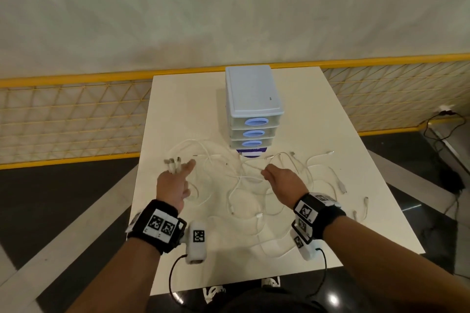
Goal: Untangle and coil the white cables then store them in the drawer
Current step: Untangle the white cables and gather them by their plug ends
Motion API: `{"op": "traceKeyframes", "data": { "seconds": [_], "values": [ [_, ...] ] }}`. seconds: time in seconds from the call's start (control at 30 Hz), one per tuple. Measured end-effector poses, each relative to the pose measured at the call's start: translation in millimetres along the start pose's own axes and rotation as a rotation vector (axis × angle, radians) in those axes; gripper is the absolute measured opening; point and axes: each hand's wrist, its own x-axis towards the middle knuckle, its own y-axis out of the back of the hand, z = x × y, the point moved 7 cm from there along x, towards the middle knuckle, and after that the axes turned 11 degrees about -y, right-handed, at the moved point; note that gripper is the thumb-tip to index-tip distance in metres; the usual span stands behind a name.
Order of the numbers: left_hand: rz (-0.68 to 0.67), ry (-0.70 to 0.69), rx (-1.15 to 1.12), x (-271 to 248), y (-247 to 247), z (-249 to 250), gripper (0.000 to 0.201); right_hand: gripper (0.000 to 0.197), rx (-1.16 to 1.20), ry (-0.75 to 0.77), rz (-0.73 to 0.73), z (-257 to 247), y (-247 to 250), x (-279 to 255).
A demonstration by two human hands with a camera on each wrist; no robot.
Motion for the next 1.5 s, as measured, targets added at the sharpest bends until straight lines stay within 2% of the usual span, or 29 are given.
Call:
{"op": "traceKeyframes", "data": {
  "seconds": [0.13,0.2,0.3,0.43,0.57,0.67,0.77,0.83,0.97,1.1,1.2,1.27,1.4,1.5],
  "values": [
    [-0.248,0.015,0.106,-31.9,-42.6,-29.1,0.030,0.034,-0.092,0.105,-0.034,-40.7,-10.1,-11.4],
    [-0.299,-0.001,0.105,-44.0,-59.8,-31.8,0.029,0.033,-0.133,0.191,-0.089,-59.6,-23.3,-21.4],
    [-0.261,-0.051,0.125,-49.3,-69.0,-26.8,0.034,0.032,-0.115,0.239,-0.132,-71.6,-34.7,-30.3],
    [-0.103,-0.172,0.149,-34.1,-50.1,0.6,0.020,0.030,-0.024,0.111,-0.144,-42.8,-27.1,-21.7],
    [0.041,-0.235,0.125,-12.7,-26.0,23.4,0.033,0.031,0.014,0.062,-0.143,-16.4,-10.8,-11.7],
    [0.162,-0.233,0.038,-5.9,-11.2,33.4,0.020,0.033,0.016,0.015,-0.131,-0.6,-5.9,-0.1],
    [0.238,-0.206,-0.056,7.7,4.9,36.7,0.026,0.036,-0.005,-0.039,-0.121,16.5,-7.6,5.9],
    [0.184,-0.174,0.021,7.3,3.6,33.1,0.031,0.034,0.030,-0.048,-0.077,15.9,-3.4,4.2],
    [-0.093,-0.040,0.087,-20.4,-35.5,-5.5,0.027,0.031,0.123,0.029,0.043,-10.7,9.0,-1.7],
    [-0.280,-0.048,0.083,-44.4,-73.8,-27.0,0.028,0.031,0.051,0.153,-0.025,-44.7,-4.9,-13.8],
    [-0.241,-0.105,0.074,-48.1,-80.6,-21.7,0.032,0.031,0.018,0.204,-0.063,-58.0,-16.4,-21.3],
    [-0.215,-0.130,0.087,-46.6,-78.3,-19.4,0.028,0.031,0.028,0.190,-0.078,-56.7,-20.6,-21.1],
    [-0.049,-0.119,-0.012,-30.1,-58.8,-12.3,0.023,0.032,0.038,0.086,-0.083,-29.8,-18.5,-11.9],
    [-0.026,-0.131,-0.041,-22.3,-51.3,-8.5,0.023,0.033,0.006,0.032,-0.093,-8.1,-18.7,-5.8]
  ]
}}
